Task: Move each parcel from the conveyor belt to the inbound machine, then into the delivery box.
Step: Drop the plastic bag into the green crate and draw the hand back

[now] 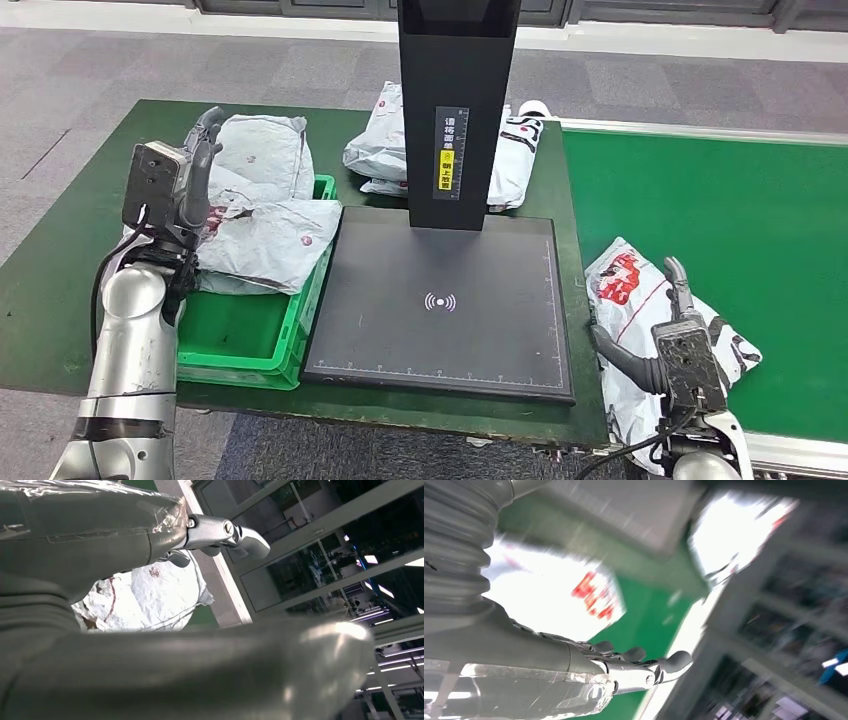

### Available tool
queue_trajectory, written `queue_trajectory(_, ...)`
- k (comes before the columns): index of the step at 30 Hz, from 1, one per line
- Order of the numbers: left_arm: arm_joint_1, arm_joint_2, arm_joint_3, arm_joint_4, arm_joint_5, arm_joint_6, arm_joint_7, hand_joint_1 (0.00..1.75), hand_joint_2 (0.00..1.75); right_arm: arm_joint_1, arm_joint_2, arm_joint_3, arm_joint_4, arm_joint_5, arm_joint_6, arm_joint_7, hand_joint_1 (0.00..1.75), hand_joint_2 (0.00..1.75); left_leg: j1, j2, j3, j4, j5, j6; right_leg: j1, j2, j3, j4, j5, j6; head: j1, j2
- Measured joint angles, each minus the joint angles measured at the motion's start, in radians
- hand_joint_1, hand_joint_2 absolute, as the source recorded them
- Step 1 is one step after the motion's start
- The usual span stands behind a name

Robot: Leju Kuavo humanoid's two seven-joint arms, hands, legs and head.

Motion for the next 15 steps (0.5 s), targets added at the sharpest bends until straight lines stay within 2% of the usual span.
queue_trajectory(4,0.01,0.0,-0.02,-0.027,0.001,0.003,0.007,0.0,0.0,-0.014,-0.01,-0.021,0.021,0.066,-0.034,0.029,0.0,1.75,0.0,0.0,0.0,0.0,0.0,0.0,0.0,0.0,0.0,0.0,0.0,0.0,0.0,0.0)
queue_trajectory(8,0.018,0.0,-0.034,-0.041,0.001,0.004,0.008,0.0,1.75,-0.023,-0.017,-0.032,0.037,0.157,-0.07,0.083,0.0,1.75,0.0,0.0,0.0,0.0,0.0,0.0,0.0,0.0,0.0,0.0,0.0,0.0,0.0,0.0)
queue_trajectory(10,0.025,-0.003,-0.046,-0.046,0.001,-0.01,0.016,0.0,1.75,-0.038,-0.033,-0.035,0.065,0.266,-0.091,0.17,0.0,1.75,0.0,0.001,0.0,0.0,0.0,0.0,0.0,0.0,0.0,0.0,0.0,0.0,0.0,0.0)
queue_trajectory(13,0.049,-0.014,-0.1,-0.048,-0.004,-0.032,0.021,0.0,1.75,-0.083,-0.1,-0.042,0.188,0.624,-0.11,0.439,0.0,1.75,-0.001,-0.001,0.0,0.0,0.0,0.001,-0.001,-0.001,0.0,-0.001,0.0,0.0,0.0,0.0)
queue_trajectory(14,0.06,-0.017,-0.123,-0.047,-0.005,-0.03,0.017,0.0,1.75,-0.098,-0.122,-0.046,0.231,0.742,-0.116,0.502,0.0,1.75,-0.001,-0.002,-0.001,0.0,0.001,0.001,-0.001,-0.002,0.001,-0.001,0.0,0.001,0.0,0.0)
queue_trajectory(15,0.071,-0.02,-0.145,-0.047,-0.005,-0.027,0.012,0.0,1.75,-0.112,-0.142,-0.051,0.272,0.829,-0.122,0.53,0.0,1.75,-0.001,-0.003,-0.001,0.0,0.001,0.002,-0.001,-0.003,0.001,-0.001,0.001,0.001,0.0,0.0)
